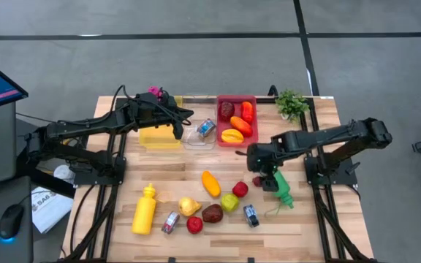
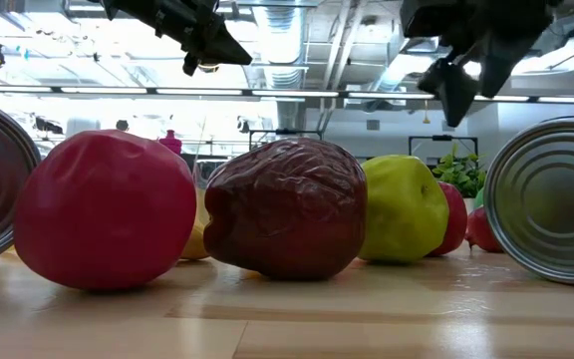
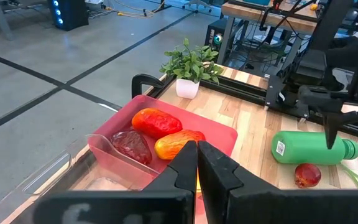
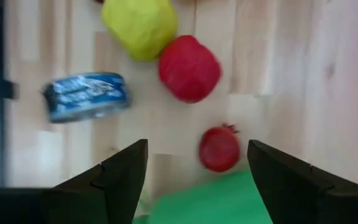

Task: Pick & Place Food Item
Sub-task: Put the pomegranate into the pink bin

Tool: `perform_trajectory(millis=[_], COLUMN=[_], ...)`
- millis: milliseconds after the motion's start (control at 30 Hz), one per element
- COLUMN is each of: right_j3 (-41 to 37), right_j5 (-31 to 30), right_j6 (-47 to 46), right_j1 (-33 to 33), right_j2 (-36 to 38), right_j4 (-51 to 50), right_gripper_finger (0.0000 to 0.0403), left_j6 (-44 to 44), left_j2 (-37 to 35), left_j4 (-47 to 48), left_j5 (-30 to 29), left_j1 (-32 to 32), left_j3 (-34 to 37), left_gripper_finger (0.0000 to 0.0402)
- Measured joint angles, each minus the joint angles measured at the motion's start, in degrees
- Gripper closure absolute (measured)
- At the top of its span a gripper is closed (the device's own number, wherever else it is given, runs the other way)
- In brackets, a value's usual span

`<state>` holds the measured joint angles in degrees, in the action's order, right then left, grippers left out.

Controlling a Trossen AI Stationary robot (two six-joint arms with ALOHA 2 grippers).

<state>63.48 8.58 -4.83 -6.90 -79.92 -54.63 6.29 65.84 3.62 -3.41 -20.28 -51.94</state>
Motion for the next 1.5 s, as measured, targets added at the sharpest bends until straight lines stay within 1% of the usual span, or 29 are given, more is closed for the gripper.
perform_trajectory(millis=[67,133,433,633,833,1033,1300,1500], right_j3=[0.0,0.0,0.0,0.0,-0.1,0.0,-0.1,-0.1], right_j5=[-2.8,-4.1,-4.1,-4.2,-4.4,-4.3,-4.1,-3.8], right_j6=[2.6,4.9,4.9,3.9,4.2,4.8,4.8,4.8], right_j1=[-0.5,-0.6,-0.5,-0.5,-0.5,-0.5,-0.5,-0.5], right_j2=[0.0,0.0,-0.5,-6.2,-13.2,-17.9,-21.6,-22.6], right_j4=[0.4,0.4,0.5,2.4,1.4,0.9,0.7,-0.4], right_gripper_finger=[0.0133,0.0133,0.0133,0.0133,0.0133,0.0133,0.0133,0.0133], left_j6=[0.0,0.0,0.0,0.0,0.0,0.0,0.0,0.0], left_j2=[0.0,0.0,0.0,0.0,0.0,0.0,0.0,0.0], left_j4=[0.0,0.0,0.0,0.2,0.4,0.5,0.5,0.5], left_j5=[0.0,0.2,0.1,0.1,-0.1,-0.1,-0.1,0.0], left_j1=[0.0,0.0,0.0,0.0,0.0,0.0,0.0,0.0], left_j3=[0.0,0.0,0.0,0.0,0.0,0.0,0.0,0.0], left_gripper_finger=[0.0401,0.0401,0.0401,0.0401,0.0401,0.0401,0.0401,0.0401])
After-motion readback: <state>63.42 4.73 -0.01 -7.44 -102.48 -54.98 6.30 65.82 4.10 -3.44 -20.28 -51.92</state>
